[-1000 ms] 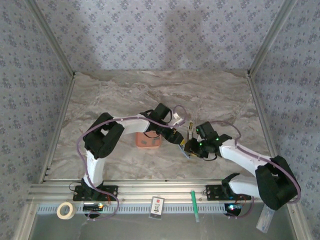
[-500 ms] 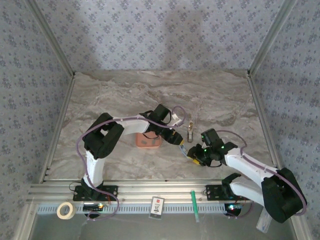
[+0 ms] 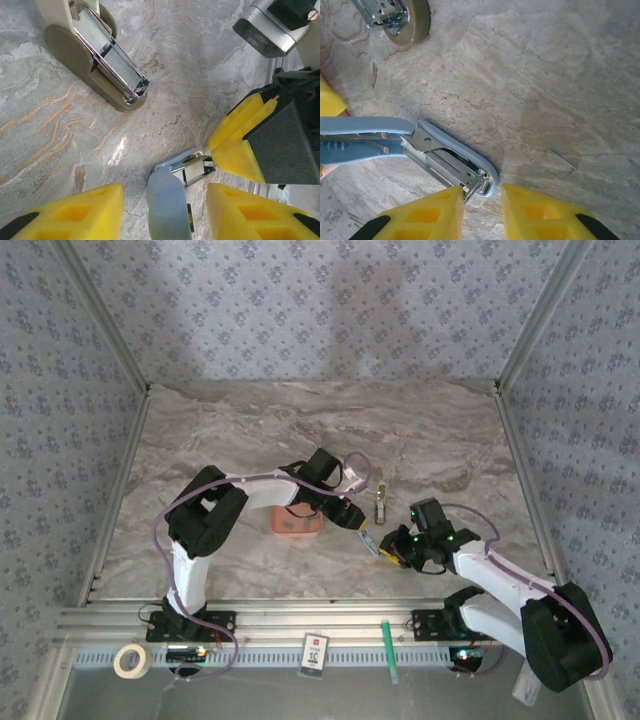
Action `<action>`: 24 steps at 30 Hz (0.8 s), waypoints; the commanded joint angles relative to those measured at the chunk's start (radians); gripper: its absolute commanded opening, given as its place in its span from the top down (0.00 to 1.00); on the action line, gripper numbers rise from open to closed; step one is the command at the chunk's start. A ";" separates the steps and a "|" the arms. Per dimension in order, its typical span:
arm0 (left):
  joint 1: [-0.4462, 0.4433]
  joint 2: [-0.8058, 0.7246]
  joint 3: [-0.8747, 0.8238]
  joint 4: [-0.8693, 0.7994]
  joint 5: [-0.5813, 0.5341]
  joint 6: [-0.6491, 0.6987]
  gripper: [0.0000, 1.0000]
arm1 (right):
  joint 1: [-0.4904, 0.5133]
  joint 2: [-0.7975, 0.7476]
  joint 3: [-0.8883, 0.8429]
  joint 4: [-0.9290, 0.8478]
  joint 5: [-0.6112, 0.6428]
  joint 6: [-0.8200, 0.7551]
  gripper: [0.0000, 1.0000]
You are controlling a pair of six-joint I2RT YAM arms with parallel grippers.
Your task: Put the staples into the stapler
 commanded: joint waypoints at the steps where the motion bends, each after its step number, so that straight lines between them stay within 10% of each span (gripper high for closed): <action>1: -0.006 -0.035 0.002 -0.001 0.028 -0.007 0.53 | -0.006 0.000 -0.013 0.023 -0.014 0.010 0.74; 24: -0.042 -0.060 0.040 -0.012 0.083 -0.028 0.59 | -0.007 0.032 -0.021 0.074 0.016 0.005 0.84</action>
